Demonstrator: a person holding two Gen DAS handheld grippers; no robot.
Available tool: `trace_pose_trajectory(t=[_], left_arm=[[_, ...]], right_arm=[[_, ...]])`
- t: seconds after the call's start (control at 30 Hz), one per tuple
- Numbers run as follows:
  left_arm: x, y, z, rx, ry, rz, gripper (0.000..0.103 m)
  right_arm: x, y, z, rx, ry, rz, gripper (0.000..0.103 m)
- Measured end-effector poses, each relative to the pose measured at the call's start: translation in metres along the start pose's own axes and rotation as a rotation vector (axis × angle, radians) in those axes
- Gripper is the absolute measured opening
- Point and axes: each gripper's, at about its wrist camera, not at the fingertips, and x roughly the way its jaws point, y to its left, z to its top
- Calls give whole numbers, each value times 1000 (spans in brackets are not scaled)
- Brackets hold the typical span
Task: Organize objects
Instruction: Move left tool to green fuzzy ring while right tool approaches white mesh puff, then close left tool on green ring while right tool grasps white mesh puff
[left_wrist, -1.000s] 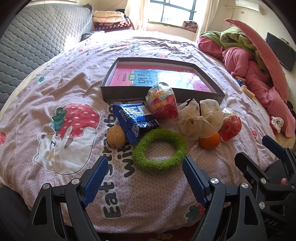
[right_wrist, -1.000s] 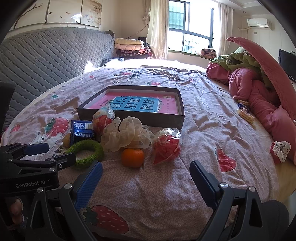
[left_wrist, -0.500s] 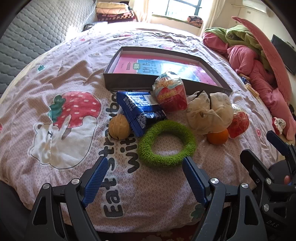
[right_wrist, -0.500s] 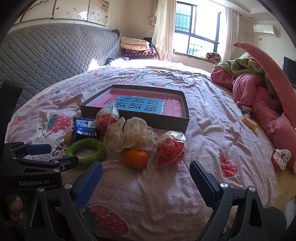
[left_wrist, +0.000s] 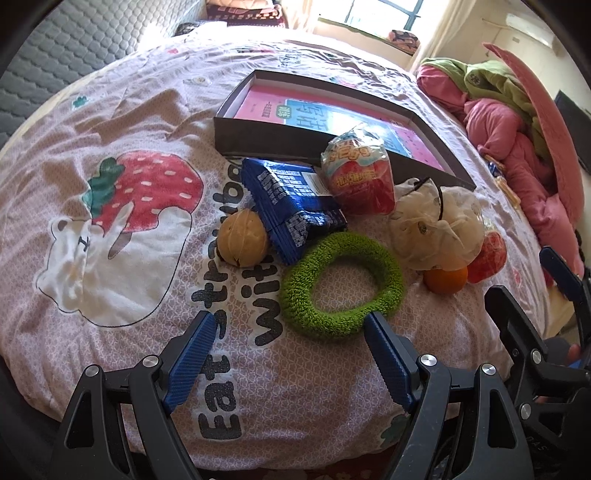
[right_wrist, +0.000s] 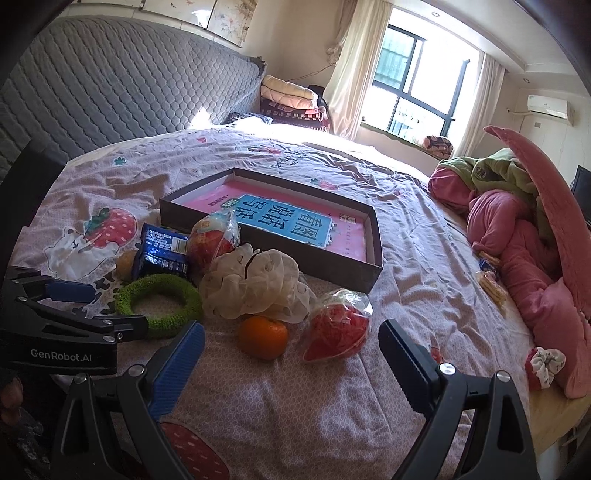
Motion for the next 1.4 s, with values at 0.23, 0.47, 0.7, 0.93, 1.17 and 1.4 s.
trace_pose_trajectory(t=[0.23, 0.47, 0.7, 0.93, 1.17, 1.4], left_arm=[[5, 6, 7, -67, 8, -37, 83], [8, 4, 10, -94, 29, -77, 66], [11, 1, 10, -111, 67, -90, 62], [18, 0, 16, -148, 102, -107, 57], [26, -1, 21, -164, 117, -68, 37], [22, -1, 21, -154, 98, -37, 14]], right_arm=[[10, -4, 10, -24, -16, -8, 95], [27, 0, 18, -125, 5, -4, 95], [43, 17, 16, -274, 48, 36, 92], [60, 39, 19, -412, 33, -17, 91], [67, 40, 26, -417, 8, 16, 57], [65, 27, 28, -341, -6, 43, 36]])
